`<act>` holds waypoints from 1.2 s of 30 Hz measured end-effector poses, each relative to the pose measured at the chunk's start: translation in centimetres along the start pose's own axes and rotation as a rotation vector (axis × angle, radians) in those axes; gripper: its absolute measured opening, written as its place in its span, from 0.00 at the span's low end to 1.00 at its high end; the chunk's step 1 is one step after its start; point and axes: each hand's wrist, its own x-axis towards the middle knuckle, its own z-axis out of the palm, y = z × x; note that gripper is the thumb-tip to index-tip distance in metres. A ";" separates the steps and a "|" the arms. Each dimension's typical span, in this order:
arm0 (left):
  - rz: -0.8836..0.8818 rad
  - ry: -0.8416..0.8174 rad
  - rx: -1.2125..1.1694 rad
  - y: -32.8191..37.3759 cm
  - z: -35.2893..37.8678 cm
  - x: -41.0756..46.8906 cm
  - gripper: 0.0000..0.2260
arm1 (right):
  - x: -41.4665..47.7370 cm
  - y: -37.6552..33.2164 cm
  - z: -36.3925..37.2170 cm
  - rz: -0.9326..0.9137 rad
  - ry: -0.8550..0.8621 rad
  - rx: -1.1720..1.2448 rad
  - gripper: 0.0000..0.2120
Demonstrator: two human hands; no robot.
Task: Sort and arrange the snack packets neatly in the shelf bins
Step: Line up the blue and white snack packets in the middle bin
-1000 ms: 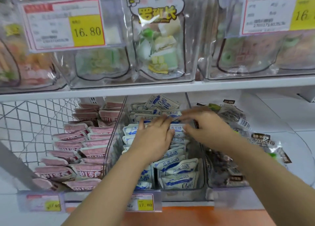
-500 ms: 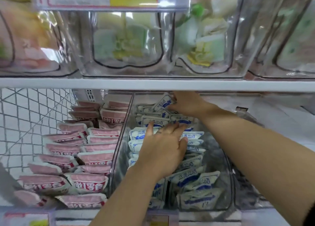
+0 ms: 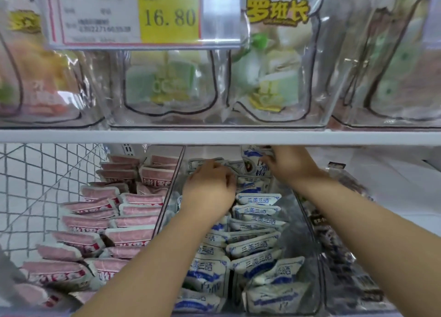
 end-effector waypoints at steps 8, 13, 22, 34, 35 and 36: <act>-0.138 -0.115 0.043 -0.6 -0.3 3.9 0.09 | -1.3 0.2 -1.4 -0.065 -0.118 0.138 0.11; -0.071 -0.100 -0.063 -1.3 0.0 5.0 0.07 | -2.6 0.4 -1.8 -0.128 -0.113 0.122 0.12; -0.117 0.259 -0.316 -1.5 0.3 5.8 0.08 | -5.1 -0.6 -3.1 -0.235 -0.164 -0.072 0.17; 0.221 -0.126 -0.464 0.7 0.0 5.8 0.06 | -3.3 -0.7 -2.3 -0.188 -0.189 -0.043 0.16; 0.217 -0.187 -0.478 1.1 0.1 5.9 0.06 | -3.2 -0.7 -2.1 -0.197 -0.180 -0.056 0.16; 0.203 -0.237 -0.486 1.5 0.2 6.2 0.06 | -3.1 -0.7 -2.0 -0.205 -0.163 -0.074 0.16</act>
